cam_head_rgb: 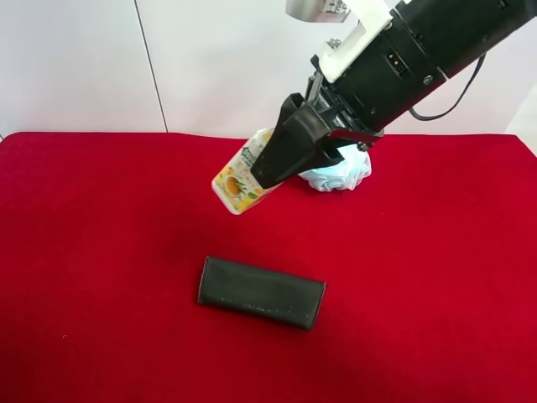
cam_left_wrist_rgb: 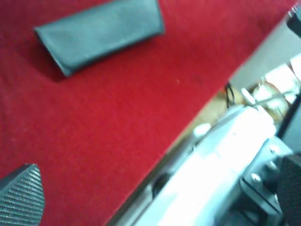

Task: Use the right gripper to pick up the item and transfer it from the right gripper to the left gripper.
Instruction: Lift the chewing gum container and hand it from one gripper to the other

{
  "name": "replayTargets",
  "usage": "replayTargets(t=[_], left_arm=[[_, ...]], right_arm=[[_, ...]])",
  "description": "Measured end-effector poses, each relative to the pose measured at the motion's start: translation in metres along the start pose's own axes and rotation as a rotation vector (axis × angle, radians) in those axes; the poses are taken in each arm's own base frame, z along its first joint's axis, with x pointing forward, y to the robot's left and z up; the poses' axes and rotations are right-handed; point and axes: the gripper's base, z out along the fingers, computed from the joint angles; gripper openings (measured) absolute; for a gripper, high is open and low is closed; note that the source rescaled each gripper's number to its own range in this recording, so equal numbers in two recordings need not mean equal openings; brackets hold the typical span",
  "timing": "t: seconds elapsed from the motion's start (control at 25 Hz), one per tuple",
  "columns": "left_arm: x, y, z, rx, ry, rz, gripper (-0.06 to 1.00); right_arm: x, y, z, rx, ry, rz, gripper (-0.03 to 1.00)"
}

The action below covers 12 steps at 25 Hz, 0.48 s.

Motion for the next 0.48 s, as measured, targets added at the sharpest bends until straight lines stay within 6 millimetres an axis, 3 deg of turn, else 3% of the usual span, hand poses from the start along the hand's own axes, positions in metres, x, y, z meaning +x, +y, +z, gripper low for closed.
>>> replayTargets(t=[0.2,0.48], left_arm=[[-0.029,0.005,0.023,0.079,0.138,0.044,1.00],[-0.072,0.006,0.052,0.165,0.174,0.132,1.00]], right_arm=[[0.000,0.007,0.000,-0.086,0.001,-0.039,0.03],[0.001,0.012,0.004,-0.175,0.018,-0.080,0.03]])
